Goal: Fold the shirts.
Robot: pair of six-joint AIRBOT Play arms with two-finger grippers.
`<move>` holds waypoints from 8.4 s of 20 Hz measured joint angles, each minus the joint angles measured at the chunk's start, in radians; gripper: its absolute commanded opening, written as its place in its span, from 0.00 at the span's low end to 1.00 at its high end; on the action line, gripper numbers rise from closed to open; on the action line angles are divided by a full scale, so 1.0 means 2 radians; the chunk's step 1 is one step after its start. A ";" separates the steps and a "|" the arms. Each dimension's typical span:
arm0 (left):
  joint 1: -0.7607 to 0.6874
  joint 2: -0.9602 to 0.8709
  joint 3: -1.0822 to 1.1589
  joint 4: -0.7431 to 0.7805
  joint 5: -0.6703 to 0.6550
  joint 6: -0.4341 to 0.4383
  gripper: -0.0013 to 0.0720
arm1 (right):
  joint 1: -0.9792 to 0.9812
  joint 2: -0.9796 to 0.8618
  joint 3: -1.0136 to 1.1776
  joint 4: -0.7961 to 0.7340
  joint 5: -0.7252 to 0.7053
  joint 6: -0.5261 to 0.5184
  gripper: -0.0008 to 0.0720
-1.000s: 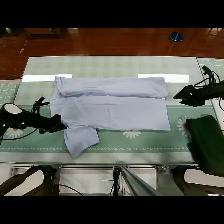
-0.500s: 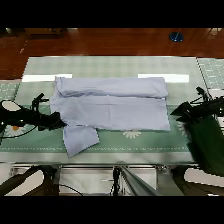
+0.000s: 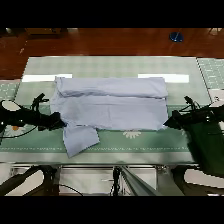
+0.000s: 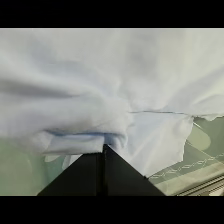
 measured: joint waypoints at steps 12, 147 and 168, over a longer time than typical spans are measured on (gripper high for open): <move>-0.003 0.025 0.118 -0.058 -0.007 0.014 0.04 | 0.014 0.161 0.061 0.114 -0.044 -0.013 0.05; -0.021 0.052 0.191 -0.064 -0.110 0.087 0.74 | 0.118 0.006 0.208 -0.055 -0.038 0.102 0.82; -0.021 0.060 0.188 -0.057 -0.135 0.049 0.63 | 0.143 0.023 0.301 0.165 -0.015 0.069 0.05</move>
